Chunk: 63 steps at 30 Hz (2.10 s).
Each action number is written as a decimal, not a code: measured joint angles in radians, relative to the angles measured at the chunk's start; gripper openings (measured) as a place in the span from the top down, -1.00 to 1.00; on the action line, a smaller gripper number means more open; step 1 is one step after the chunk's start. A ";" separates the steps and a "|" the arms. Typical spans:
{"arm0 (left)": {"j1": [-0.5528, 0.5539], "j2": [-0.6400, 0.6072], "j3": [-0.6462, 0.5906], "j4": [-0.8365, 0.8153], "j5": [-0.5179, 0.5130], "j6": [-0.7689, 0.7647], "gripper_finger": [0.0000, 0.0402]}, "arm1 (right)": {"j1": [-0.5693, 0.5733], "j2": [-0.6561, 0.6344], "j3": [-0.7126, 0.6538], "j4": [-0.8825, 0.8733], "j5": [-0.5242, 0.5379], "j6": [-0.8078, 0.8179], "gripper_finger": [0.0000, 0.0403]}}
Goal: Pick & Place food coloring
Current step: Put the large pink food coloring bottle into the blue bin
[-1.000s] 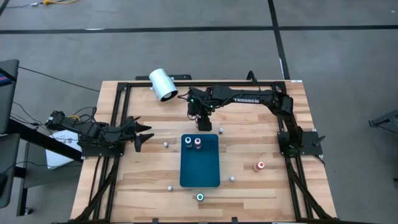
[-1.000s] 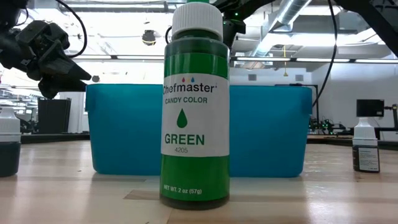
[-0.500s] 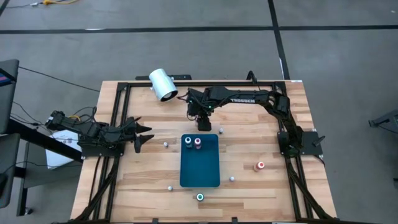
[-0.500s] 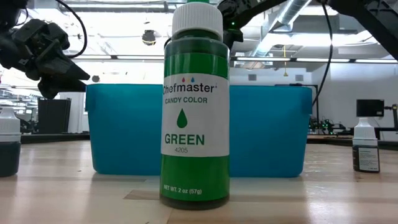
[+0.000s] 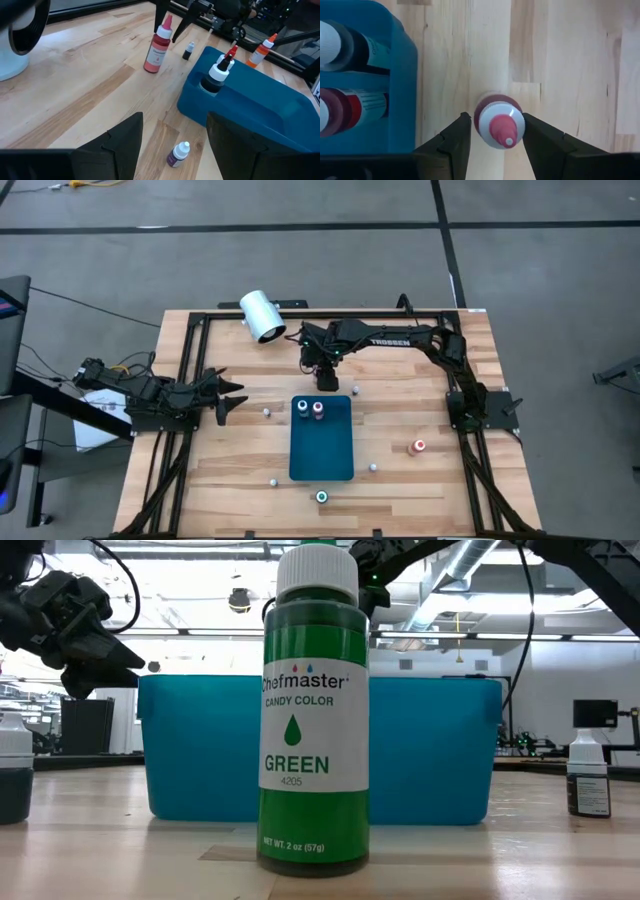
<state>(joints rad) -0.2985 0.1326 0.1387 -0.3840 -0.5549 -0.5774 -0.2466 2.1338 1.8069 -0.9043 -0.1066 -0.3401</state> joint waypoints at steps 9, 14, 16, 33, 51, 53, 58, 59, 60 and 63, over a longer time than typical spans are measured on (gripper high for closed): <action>0.000 0.000 0.000 0.000 0.000 0.000 -0.04 | 0.000 0.000 0.000 0.000 0.000 0.001 0.30; 0.000 0.000 0.000 0.000 -0.001 0.000 -0.04 | 0.000 0.000 0.000 0.000 -0.003 0.008 0.45; 0.000 0.000 0.000 0.000 -0.001 0.000 -0.04 | 0.000 0.000 0.000 0.000 -0.003 0.008 0.47; 0.000 0.000 0.000 0.000 -0.004 -0.010 -0.04 | -0.031 -0.153 0.133 -0.258 0.000 -0.027 0.44; 0.000 0.000 0.000 0.000 -0.007 -0.014 -0.04 | 0.045 -0.586 0.160 -0.339 -0.010 0.125 0.47; 0.000 0.000 0.000 0.000 -0.007 -0.019 -0.04 | 0.068 -0.618 0.160 -0.338 -0.010 0.155 0.47; 0.000 0.000 0.000 0.000 -0.006 -0.037 -0.04 | 0.149 -0.670 0.160 -0.337 -0.010 0.236 0.45; 0.000 0.000 0.000 0.000 -0.006 -0.038 -0.04 | 0.169 -0.676 0.160 -0.337 -0.010 0.249 0.46; 0.000 0.000 0.000 0.000 -0.006 -0.039 -0.04 | 0.188 -0.681 0.160 -0.337 -0.010 0.263 0.46; 0.000 0.000 0.000 0.000 -0.006 -0.039 -0.04 | 0.253 -0.685 0.160 -0.325 -0.007 0.304 0.47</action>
<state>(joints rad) -0.2981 0.1328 0.1387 -0.3836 -0.5613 -0.6166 0.0068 1.4487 1.9667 -1.2289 -0.1136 -0.0363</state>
